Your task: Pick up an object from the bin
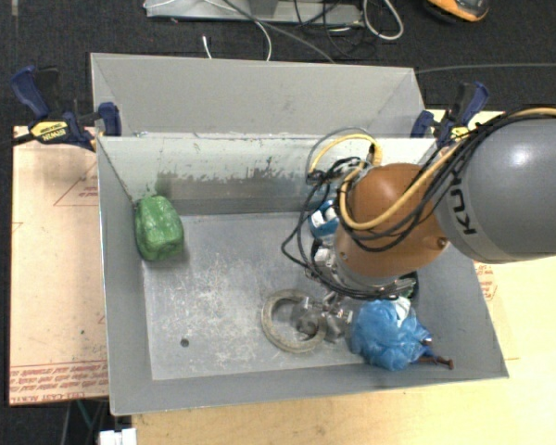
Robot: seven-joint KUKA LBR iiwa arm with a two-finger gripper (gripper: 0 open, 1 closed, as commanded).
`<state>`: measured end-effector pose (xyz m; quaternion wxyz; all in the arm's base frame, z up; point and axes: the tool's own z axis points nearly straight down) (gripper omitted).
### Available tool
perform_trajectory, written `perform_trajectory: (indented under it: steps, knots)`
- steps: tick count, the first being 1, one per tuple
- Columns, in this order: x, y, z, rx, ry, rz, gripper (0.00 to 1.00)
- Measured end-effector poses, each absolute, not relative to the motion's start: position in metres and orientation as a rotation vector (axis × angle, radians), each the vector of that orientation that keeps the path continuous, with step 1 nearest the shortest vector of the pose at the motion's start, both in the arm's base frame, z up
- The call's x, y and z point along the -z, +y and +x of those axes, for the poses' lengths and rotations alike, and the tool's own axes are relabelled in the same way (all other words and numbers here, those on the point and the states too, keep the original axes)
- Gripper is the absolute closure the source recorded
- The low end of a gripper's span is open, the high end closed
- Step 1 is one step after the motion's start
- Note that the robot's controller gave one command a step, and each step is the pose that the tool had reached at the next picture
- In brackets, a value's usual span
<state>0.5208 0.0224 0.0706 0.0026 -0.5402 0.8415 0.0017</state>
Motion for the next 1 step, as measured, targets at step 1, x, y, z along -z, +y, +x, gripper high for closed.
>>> perform_trajectory:
  steps: [1]
  knots:
    - [-0.1038,0.0235,0.5194,-0.011,2.644,-1.693,1.00]
